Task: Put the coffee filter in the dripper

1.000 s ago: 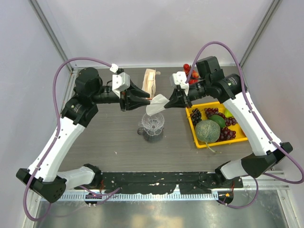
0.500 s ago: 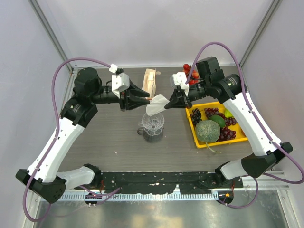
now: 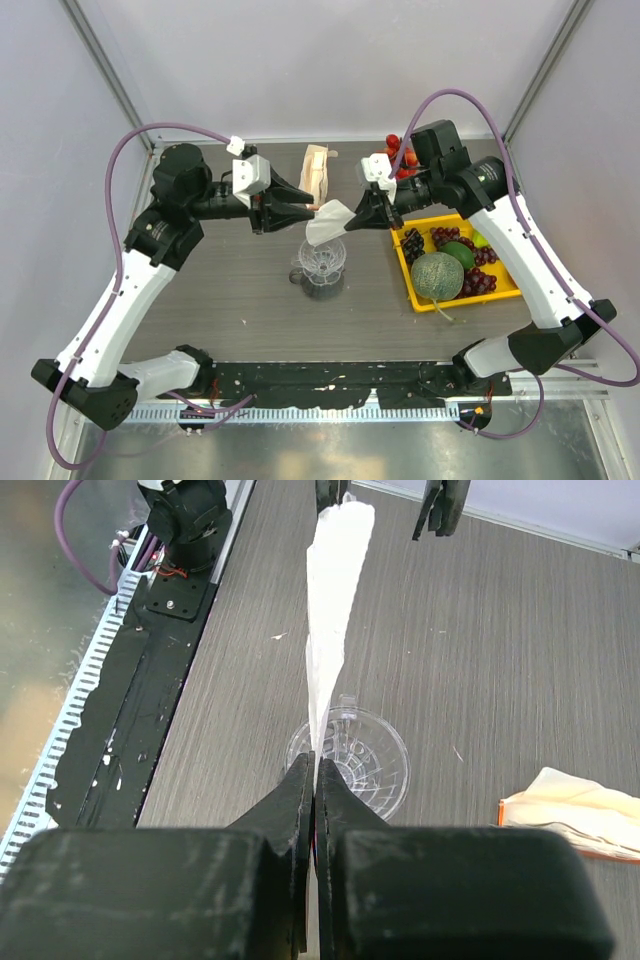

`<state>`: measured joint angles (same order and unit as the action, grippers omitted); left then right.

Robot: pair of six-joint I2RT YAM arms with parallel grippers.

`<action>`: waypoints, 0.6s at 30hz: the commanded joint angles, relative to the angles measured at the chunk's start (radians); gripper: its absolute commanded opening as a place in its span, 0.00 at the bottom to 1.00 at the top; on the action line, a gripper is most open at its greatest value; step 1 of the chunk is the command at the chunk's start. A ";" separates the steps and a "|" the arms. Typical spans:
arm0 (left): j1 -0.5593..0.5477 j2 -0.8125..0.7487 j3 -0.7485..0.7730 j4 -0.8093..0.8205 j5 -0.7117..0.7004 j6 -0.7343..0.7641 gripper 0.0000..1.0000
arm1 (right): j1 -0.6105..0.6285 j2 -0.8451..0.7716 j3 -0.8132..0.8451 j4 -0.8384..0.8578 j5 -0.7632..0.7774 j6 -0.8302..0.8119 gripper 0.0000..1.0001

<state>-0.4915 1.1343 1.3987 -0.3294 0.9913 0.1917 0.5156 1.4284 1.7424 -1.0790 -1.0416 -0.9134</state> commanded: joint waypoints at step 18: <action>-0.028 0.071 0.048 0.013 0.029 0.011 0.37 | 0.031 0.006 0.065 0.094 -0.024 0.064 0.05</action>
<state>-0.5148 1.1824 1.4048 -0.3328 0.9966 0.1955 0.5365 1.4296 1.7470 -1.0416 -1.0424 -0.8803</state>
